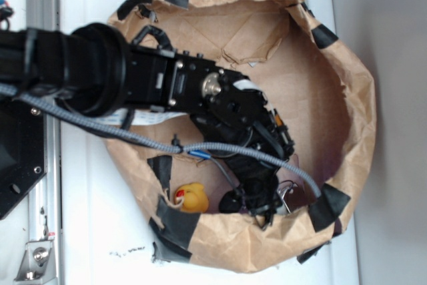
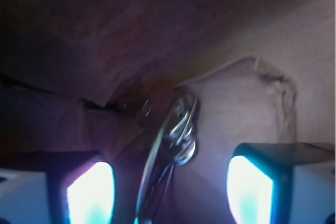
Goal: Grab the silver keys.
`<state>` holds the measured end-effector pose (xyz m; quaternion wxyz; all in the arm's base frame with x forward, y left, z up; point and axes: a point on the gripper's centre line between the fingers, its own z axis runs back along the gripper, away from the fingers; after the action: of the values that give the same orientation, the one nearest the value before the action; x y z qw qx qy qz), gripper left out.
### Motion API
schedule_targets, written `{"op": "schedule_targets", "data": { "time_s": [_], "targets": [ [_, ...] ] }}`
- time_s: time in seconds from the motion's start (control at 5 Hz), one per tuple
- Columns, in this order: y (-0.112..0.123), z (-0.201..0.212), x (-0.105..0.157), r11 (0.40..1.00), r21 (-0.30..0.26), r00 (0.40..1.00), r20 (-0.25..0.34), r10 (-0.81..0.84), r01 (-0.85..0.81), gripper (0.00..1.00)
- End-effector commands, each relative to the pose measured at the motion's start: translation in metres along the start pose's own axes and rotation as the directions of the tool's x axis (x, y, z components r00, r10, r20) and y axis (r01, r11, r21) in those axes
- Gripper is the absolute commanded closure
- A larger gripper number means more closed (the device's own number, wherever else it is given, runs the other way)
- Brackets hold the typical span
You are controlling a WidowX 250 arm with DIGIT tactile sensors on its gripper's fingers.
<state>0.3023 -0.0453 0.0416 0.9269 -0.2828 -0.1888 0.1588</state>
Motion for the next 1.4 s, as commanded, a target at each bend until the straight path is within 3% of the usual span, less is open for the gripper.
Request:
{"op": "schedule_targets", "data": {
  "time_s": [0.0,0.2,0.4,0.6,0.8,1.2],
  "targets": [
    [-0.01,0.006,0.002,0.999,-0.015,0.999,-0.003,-0.035,0.035,1.0],
    [-0.012,0.019,0.004,0.999,0.036,1.0,-0.009,-0.026,0.026,1.0],
    [-0.014,0.053,0.014,0.991,0.129,0.999,0.005,0.039,-0.039,1.0],
    [-0.019,0.11,0.025,0.947,0.226,0.973,0.065,0.221,-0.23,1.0],
    [-0.029,0.161,0.016,0.971,0.024,0.971,0.009,0.238,-0.238,1.0],
    [-0.034,0.154,0.025,0.912,0.295,0.957,0.036,0.289,-0.286,1.0]
  ]
}}
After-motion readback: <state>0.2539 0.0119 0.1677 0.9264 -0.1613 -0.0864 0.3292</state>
